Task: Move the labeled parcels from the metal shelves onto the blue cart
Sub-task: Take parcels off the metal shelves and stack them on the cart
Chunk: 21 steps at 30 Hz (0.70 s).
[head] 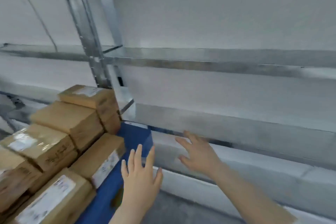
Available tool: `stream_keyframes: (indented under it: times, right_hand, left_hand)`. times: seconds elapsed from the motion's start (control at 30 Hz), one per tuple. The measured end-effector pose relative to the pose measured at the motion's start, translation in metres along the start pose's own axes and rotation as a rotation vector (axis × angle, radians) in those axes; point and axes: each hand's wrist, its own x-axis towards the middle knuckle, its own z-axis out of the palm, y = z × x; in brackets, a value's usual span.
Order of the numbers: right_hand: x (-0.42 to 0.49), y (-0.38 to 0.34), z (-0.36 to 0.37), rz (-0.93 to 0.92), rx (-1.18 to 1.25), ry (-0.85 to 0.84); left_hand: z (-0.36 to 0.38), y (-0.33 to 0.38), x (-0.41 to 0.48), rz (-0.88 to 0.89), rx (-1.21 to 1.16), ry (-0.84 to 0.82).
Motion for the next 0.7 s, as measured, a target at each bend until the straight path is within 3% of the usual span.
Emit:
stream_keyframes:
  times: [0.1, 0.27, 0.5, 0.7]
  right_hand:
    - [-0.067, 0.098, -0.035, 0.235, -0.042, 0.069]
    - [-0.207, 0.245, -0.083, 0.592, -0.072, 0.16]
    - [-0.392, 0.411, -0.128, 0.924, -0.089, 0.165]
    - [-0.475, 0.501, -0.166, 1.03, -0.135, 0.173]
  left_hand:
    - [0.032, 0.106, 0.027, 0.223, -0.034, -0.111]
    - [0.065, 0.3, 0.025, 0.56, -0.122, -0.115]
    - [0.129, 0.555, -0.023, 0.719, -0.093, -0.296]
    - [0.153, 0.68, -0.038, 0.821, -0.134, -0.355]
